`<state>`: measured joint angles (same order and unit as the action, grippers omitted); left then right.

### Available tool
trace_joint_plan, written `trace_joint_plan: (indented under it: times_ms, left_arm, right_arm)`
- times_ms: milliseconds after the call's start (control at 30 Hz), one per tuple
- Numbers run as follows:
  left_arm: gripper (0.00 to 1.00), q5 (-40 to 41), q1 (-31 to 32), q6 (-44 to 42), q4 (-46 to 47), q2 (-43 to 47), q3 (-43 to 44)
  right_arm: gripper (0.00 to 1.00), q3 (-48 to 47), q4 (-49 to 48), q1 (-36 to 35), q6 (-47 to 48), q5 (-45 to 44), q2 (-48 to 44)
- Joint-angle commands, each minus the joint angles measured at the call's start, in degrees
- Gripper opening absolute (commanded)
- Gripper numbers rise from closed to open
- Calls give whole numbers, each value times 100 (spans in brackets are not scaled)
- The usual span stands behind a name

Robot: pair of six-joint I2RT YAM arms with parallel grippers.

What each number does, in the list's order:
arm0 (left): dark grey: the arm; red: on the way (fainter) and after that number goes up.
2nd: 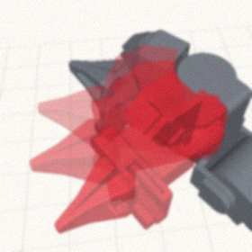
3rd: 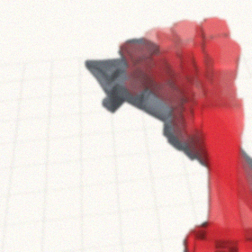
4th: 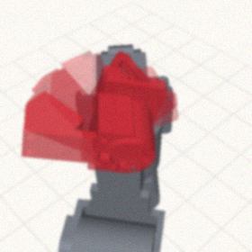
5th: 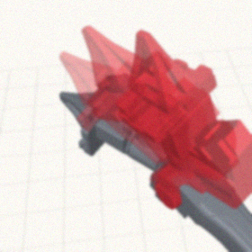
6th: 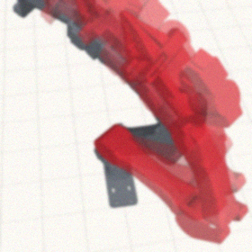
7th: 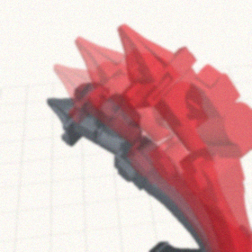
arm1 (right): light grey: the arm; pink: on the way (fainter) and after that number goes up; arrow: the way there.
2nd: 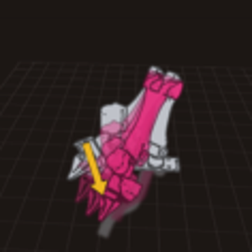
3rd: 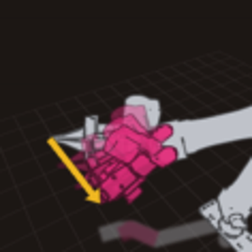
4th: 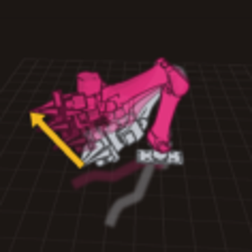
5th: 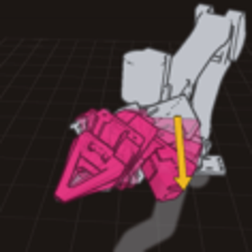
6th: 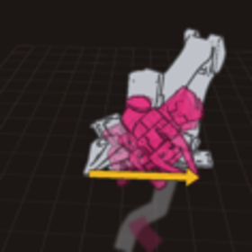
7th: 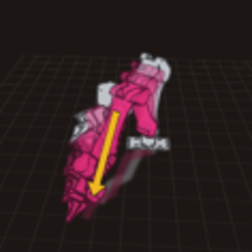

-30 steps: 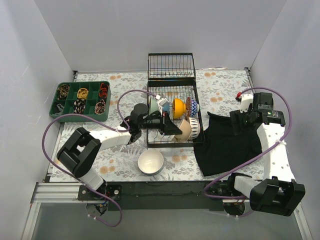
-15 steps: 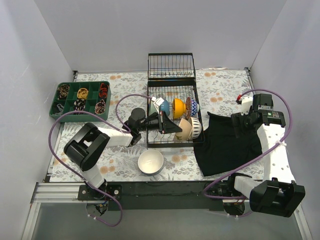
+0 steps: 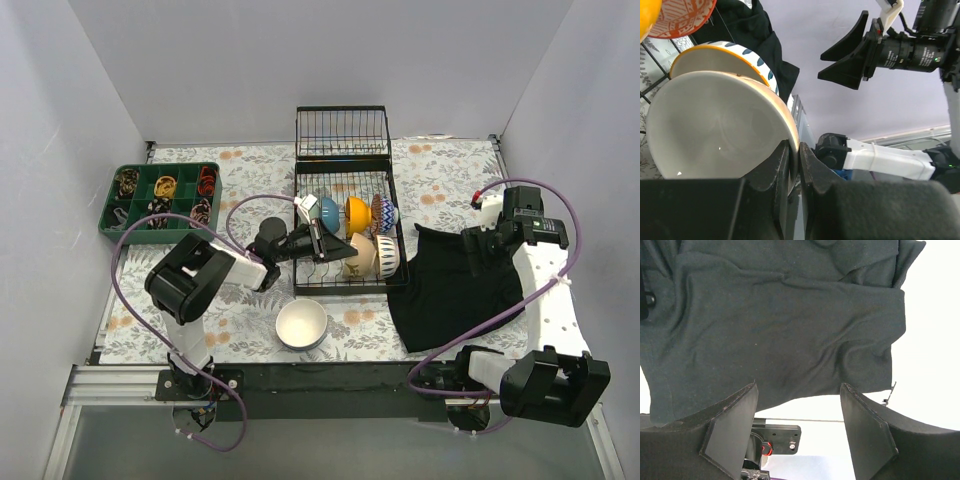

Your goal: Load the bowls into the dish rack

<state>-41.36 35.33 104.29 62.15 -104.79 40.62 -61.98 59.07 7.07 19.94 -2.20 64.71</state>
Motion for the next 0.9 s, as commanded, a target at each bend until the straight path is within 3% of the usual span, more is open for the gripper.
trace_joint_plan:
  times_ms: [0, 333, 700, 867]
  left_arm:
    - [0, -39, -18, 845, 1324, -286, 148]
    - [0, 278, -18, 1883, 2056, -1200, 596]
    - [0, 436, -53, 2078, 1634, -1044, 236]
    - [0, 612, -167, 2016, 932, -797, 34]
  right_arm:
    - [75, -122, 70, 22, 89, -53, 77]
    - [75, -174, 122, 22, 176, -193, 253]
    - [75, -227, 122, 22, 194, -141, 437]
    - [75, -236, 79, 22, 159, -35, 499]
